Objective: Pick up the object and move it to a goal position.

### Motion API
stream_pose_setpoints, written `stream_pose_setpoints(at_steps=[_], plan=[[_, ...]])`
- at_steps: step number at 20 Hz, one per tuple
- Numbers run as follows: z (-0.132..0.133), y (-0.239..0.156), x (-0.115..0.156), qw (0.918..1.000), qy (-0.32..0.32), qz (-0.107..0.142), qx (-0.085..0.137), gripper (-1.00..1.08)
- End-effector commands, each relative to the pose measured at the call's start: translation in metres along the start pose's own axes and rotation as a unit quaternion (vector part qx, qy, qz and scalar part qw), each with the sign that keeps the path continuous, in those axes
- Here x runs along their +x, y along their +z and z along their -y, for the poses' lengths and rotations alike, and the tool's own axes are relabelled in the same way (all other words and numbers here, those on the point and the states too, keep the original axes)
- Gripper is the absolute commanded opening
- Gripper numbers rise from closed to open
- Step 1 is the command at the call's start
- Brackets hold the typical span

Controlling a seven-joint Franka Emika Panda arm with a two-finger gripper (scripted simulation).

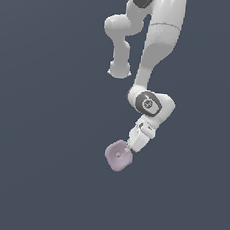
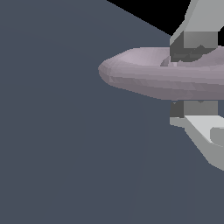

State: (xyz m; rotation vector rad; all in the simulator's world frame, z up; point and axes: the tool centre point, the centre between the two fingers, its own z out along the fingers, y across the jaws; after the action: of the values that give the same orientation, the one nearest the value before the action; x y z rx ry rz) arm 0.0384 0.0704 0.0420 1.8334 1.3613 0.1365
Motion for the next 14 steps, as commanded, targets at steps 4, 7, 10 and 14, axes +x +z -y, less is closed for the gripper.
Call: stream_pose_setpoints(at_steps=[4,7,10,14], plan=[[-0.001,-0.001,0.0,1.0,0.0,0.0,0.0,-1.0],[-0.005,-0.004,-0.002,1.0,0.0,0.0,0.0,-1.0],[-0.013,-0.011,-0.005,1.0,0.0,0.0,0.0,-1.0],[-0.03,-0.024,-0.011,1.0,0.0,0.0,0.0,-1.0]])
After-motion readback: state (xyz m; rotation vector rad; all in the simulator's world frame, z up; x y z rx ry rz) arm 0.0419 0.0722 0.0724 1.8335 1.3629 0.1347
